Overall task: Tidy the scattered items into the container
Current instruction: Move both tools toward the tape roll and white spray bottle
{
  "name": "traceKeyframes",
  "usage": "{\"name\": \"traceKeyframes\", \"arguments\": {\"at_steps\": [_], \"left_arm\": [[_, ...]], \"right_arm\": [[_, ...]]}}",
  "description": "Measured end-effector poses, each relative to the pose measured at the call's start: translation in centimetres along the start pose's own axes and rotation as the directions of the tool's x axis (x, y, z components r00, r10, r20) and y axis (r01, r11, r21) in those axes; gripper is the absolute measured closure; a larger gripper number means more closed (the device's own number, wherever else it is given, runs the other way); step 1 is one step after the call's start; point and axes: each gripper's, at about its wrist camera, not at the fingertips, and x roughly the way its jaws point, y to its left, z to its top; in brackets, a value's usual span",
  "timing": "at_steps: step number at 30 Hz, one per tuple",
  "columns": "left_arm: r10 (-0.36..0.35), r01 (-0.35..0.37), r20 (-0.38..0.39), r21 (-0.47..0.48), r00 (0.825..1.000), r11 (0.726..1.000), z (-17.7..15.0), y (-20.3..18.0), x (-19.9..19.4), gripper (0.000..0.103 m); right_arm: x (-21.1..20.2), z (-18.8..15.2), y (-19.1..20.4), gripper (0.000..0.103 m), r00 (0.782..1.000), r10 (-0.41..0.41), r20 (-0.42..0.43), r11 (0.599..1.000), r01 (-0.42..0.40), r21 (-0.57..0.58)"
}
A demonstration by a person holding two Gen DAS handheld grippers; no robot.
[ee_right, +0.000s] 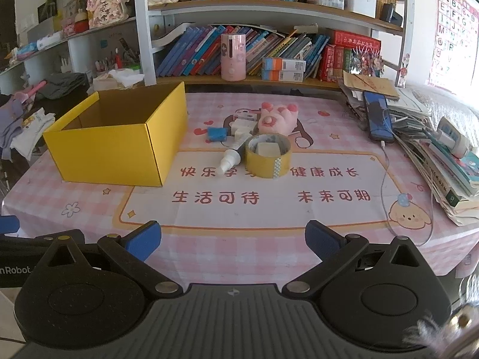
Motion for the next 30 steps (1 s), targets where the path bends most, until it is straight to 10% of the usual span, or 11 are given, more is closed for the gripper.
{"name": "traceKeyframes", "arguments": {"at_steps": [30], "left_arm": [[-0.214,0.207,0.022,0.172,0.977,0.963,3.5,-6.8,5.1,0.01]], "right_arm": [[3.6,3.0,-5.6,0.004,0.99,-0.133,0.037,0.99,0.132,0.051]]}}
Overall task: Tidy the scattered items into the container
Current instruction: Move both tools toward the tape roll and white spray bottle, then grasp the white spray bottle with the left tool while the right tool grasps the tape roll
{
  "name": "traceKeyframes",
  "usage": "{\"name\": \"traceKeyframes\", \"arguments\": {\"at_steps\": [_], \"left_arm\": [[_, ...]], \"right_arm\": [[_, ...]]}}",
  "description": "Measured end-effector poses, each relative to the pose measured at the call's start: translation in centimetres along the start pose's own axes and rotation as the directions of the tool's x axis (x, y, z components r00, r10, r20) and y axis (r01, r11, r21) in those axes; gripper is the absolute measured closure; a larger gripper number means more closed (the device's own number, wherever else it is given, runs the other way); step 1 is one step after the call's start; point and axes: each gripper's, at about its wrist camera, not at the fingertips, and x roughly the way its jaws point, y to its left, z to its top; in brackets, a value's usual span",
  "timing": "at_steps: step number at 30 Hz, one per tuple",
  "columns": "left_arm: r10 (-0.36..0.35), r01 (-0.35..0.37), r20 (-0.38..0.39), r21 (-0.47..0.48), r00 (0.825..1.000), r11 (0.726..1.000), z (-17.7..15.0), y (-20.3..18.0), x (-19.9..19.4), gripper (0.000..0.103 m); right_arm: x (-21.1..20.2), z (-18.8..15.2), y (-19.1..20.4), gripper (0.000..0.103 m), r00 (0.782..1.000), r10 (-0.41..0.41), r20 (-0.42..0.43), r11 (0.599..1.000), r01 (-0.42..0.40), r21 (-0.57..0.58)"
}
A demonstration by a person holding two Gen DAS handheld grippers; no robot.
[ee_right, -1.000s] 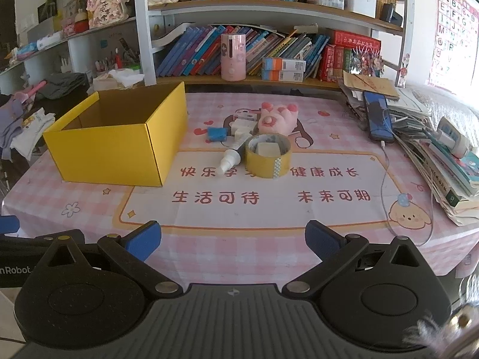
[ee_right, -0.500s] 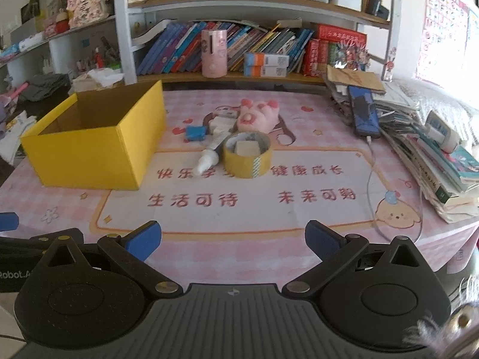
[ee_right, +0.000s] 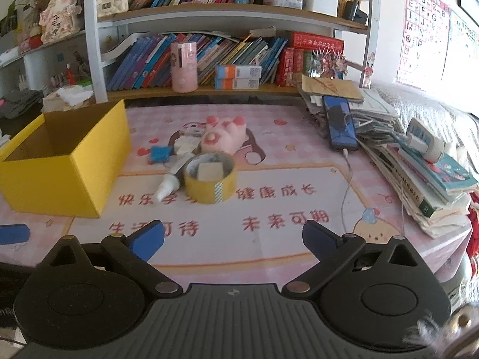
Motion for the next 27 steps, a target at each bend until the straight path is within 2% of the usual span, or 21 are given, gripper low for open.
{"name": "traceKeyframes", "arguments": {"at_steps": [6,15,21,23,27], "left_arm": [[-0.015,0.015,-0.003,0.046,1.0,0.999,1.2,-2.0,2.4,0.018],[0.034,-0.034,-0.037,-0.002,0.999,0.999,3.6,-3.2,6.4,0.035],[0.084,-0.085,-0.071,-0.013,0.994,0.996,5.1,-4.2,8.9,0.053],[0.105,-0.107,-0.083,-0.011,0.991,0.994,5.4,-4.5,9.7,0.066],[0.143,-0.146,-0.112,-0.025,0.983,0.989,6.1,-4.6,11.1,0.077]], "right_arm": [[2.3,1.3,-1.5,0.008,1.0,0.003,-0.017,1.0,-0.004,-0.025],[6.9,4.0,-3.5,0.008,0.994,0.079,-0.074,0.994,-0.085,-0.076],[10.3,6.0,-4.4,0.008,0.981,0.155,-0.118,0.978,-0.17,-0.125],[11.7,6.7,-4.5,0.007,0.972,0.184,-0.144,0.97,-0.203,-0.134],[14.6,7.7,-4.1,0.006,0.95,0.229,-0.213,0.95,-0.266,-0.164]]}}
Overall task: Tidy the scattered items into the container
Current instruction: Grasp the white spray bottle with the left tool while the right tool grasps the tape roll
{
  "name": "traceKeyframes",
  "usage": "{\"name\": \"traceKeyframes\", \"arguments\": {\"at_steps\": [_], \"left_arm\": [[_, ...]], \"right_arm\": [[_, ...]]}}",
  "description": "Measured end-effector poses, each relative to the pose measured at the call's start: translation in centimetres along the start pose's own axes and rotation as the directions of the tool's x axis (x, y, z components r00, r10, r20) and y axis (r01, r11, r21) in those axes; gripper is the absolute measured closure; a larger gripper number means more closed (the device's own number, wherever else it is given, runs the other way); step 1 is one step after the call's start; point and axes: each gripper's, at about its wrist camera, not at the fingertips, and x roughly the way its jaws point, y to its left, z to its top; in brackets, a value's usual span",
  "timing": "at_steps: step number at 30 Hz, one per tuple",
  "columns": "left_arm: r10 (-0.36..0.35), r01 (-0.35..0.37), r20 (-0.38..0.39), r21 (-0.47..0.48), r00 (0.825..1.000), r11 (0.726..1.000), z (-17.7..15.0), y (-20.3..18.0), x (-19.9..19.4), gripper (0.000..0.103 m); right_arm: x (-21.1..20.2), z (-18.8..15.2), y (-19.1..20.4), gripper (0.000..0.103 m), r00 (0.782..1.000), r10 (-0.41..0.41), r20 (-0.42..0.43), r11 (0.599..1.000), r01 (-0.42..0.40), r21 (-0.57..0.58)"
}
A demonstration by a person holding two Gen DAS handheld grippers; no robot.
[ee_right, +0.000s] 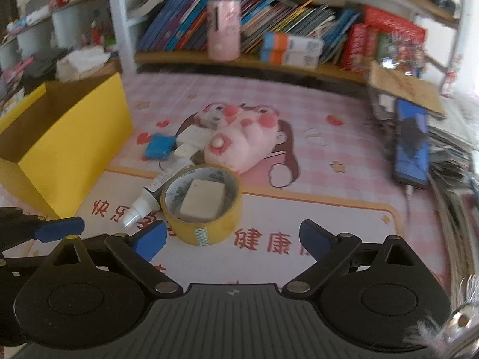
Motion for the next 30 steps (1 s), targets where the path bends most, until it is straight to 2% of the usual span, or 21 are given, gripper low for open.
{"name": "traceKeyframes", "arguments": {"at_steps": [7,10,14,17,19,21,25,30], "left_arm": [[0.054,-0.055,-0.036,-0.012,0.998,0.998,1.1,-0.7,1.5,0.077],[0.075,-0.075,-0.062,-0.002,0.995,0.997,1.3,-0.9,2.2,0.073],[0.09,-0.091,-0.093,-0.004,0.992,0.996,1.4,-0.8,2.7,0.062],[0.11,-0.111,-0.101,0.0,0.989,0.994,1.6,-0.8,2.9,0.052],[0.119,-0.119,-0.1,-0.001,0.988,0.993,1.8,-0.9,3.0,0.05],[0.122,-0.122,-0.101,-0.001,0.987,0.992,2.0,-0.9,3.3,0.049],[0.114,-0.114,-0.099,0.009,0.989,0.993,2.7,-1.1,4.1,0.048],[0.1,-0.096,-0.098,0.051,0.99,0.994,3.4,-1.7,5.7,0.047]], "right_arm": [[4.1,2.0,-0.1,0.005,0.992,0.102,-0.075,0.992,-0.107,-0.062],[5.7,2.7,0.2,0.005,0.985,0.131,-0.109,0.987,-0.139,-0.075],[7.3,3.2,0.9,0.005,0.977,0.156,-0.143,0.979,-0.172,-0.108],[8.5,3.4,1.3,0.005,0.973,0.158,-0.167,0.975,-0.181,-0.132],[8.9,3.5,1.3,0.007,0.973,0.153,-0.17,0.973,-0.179,-0.146],[9.0,3.6,1.0,0.012,0.971,0.168,-0.169,0.968,-0.194,-0.156],[8.5,3.4,-0.1,0.013,0.975,0.15,-0.166,0.971,-0.177,-0.16],[8.0,2.9,-2.4,0.013,0.974,0.144,-0.177,0.982,-0.163,-0.096]]}}
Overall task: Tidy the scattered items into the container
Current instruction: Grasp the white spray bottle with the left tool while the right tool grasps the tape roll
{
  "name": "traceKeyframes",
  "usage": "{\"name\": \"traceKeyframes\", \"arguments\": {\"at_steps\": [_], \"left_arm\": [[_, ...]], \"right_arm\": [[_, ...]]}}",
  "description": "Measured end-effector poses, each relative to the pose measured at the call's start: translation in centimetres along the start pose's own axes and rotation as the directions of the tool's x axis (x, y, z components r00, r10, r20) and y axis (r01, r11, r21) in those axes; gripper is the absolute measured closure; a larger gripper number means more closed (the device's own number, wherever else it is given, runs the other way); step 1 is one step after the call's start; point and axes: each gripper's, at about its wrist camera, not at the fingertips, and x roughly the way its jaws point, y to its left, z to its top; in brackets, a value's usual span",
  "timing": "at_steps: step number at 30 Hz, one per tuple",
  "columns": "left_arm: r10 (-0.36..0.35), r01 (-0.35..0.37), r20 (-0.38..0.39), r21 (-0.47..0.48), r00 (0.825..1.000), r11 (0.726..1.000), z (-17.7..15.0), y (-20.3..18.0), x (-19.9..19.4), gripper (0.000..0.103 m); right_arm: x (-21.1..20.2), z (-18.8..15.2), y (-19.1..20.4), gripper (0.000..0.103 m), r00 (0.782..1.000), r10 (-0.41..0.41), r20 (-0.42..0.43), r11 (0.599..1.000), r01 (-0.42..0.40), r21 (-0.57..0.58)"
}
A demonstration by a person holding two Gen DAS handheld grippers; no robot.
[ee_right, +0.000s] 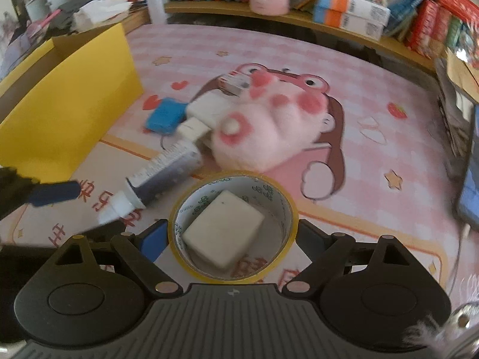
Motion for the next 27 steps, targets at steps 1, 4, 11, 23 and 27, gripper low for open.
{"name": "traceKeyframes", "arguments": {"at_steps": [1,4,11,23,27], "left_arm": [[-0.001,0.001,0.003,0.011,1.0,1.0,0.1,-0.2,0.3,0.047],[-0.006,0.005,0.011,0.039,1.0,0.999,0.8,-0.4,1.2,0.047],[-0.057,0.055,0.018,0.096,0.998,0.994,1.9,-1.2,2.9,0.047],[-0.149,0.149,-0.005,0.05,0.989,0.988,2.7,-0.7,4.3,0.072],[-0.133,0.133,-0.004,0.019,0.991,0.991,2.6,-0.4,3.6,0.072]], "right_arm": [[-0.1,-0.1,-0.4,0.013,1.0,0.001,0.0,1.0,-0.001,0.017],[-0.6,-0.2,-1.5,0.013,1.0,0.019,0.014,0.998,-0.019,0.058],[-1.2,-0.3,-2.9,0.013,0.999,0.044,0.026,0.992,-0.047,0.118],[-1.6,-0.5,-3.1,0.013,0.998,0.048,0.038,0.989,-0.053,0.14],[-2.2,-0.6,-3.0,0.013,0.998,0.046,0.052,0.989,-0.053,0.137]]}}
